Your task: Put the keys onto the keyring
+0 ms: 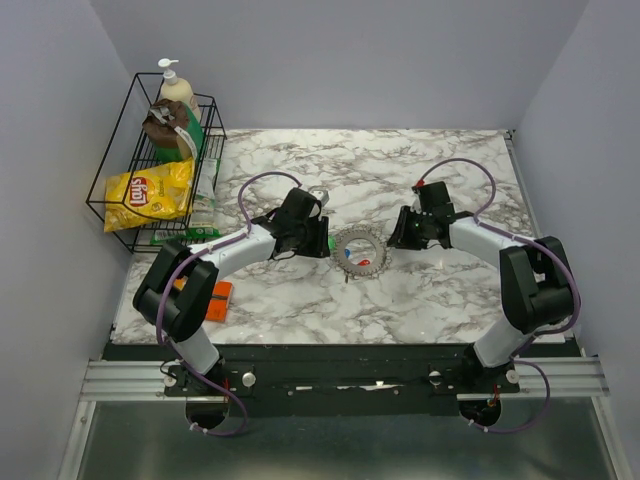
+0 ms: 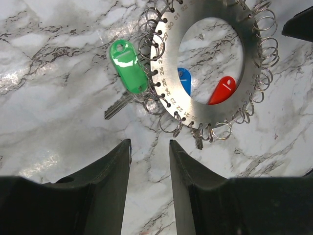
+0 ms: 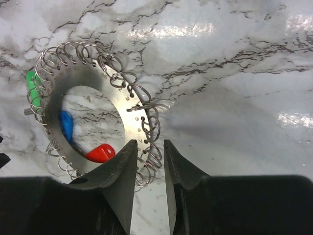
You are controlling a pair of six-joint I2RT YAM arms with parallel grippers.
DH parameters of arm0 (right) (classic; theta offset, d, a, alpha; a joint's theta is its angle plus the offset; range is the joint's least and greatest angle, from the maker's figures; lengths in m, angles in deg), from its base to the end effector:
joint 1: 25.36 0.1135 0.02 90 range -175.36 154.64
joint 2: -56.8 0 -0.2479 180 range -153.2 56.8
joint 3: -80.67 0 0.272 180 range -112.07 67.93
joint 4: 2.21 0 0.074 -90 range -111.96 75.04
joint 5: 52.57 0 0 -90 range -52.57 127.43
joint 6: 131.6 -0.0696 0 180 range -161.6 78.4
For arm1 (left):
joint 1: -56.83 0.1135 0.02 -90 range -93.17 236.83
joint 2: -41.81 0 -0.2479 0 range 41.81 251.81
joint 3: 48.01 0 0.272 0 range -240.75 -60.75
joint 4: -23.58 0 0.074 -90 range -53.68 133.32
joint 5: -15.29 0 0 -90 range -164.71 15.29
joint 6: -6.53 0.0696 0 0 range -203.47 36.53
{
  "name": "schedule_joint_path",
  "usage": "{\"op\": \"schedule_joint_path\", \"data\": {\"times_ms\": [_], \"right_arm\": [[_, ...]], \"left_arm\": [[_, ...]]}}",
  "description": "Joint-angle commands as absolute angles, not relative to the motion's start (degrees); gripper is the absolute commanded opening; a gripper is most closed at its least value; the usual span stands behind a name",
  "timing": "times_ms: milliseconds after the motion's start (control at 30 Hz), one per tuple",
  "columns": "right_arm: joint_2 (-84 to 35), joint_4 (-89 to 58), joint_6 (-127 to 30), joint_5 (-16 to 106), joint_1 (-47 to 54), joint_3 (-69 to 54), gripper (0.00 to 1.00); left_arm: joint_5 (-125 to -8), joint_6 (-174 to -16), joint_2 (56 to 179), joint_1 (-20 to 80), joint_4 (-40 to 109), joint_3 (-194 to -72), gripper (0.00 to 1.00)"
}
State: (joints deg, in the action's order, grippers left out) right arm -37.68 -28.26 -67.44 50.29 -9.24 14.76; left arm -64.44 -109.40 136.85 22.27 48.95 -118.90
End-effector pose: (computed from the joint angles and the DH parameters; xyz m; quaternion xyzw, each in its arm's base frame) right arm 0.3419 0.1149 0.1149 0.0463 0.9462 0.2077 0.2437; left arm 0.3079 -0.2272 0.1408 0.1012 0.9295 -0.2461 0.2554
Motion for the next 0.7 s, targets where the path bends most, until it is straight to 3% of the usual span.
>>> {"op": "schedule_joint_path", "data": {"times_ms": [0,667], "right_arm": [[-39.44,-26.12,-68.23,53.25,-9.72,15.46,0.34],[-40.15,-24.98,-68.14,54.22,-10.33,16.51,0.28]], "left_arm": [[-65.39,-108.70,135.32,22.38,49.51,-118.05,0.46],[-65.83,-108.61,134.62,22.38,49.77,-118.14,0.46]]}}
